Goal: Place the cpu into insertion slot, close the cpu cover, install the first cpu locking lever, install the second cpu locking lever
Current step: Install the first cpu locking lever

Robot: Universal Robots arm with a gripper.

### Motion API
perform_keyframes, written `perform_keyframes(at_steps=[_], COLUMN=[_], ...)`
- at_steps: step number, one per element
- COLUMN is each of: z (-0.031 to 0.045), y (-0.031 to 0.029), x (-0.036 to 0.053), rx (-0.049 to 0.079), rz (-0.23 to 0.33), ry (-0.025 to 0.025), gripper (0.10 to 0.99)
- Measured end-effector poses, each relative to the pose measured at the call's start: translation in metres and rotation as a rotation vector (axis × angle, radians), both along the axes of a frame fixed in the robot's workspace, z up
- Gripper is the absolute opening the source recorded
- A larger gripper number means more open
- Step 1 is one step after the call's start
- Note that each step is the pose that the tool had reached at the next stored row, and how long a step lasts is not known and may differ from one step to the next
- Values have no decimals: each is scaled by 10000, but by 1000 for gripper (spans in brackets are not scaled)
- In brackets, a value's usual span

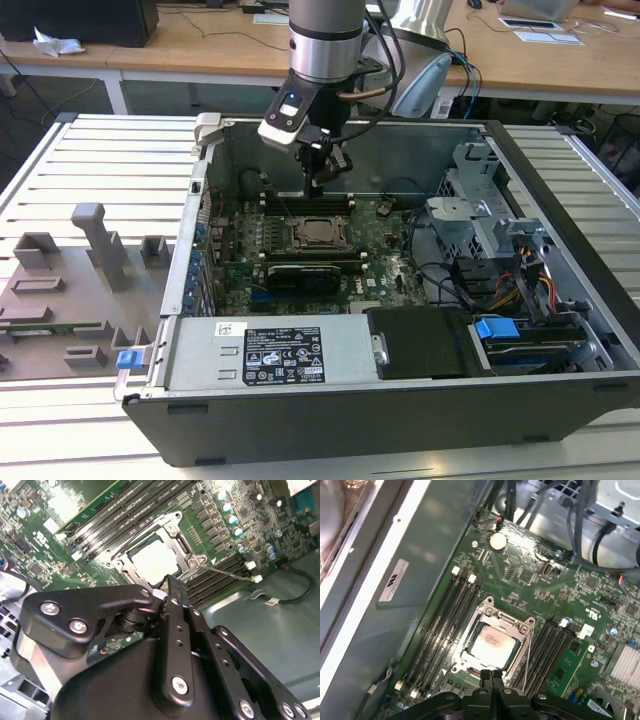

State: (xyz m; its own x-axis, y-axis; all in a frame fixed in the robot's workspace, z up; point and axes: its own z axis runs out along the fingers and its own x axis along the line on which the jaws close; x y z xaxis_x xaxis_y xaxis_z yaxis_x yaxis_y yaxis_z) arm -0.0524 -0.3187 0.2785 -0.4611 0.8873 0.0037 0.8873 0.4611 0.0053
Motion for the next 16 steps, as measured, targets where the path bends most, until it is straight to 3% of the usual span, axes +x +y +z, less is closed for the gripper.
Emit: perform_keyframes(at_steps=[14,16], z=[0,0], y=[0,0], x=[0,0], rx=[0,0], rz=[1815,2320], ry=[0,0], gripper=[106,106])
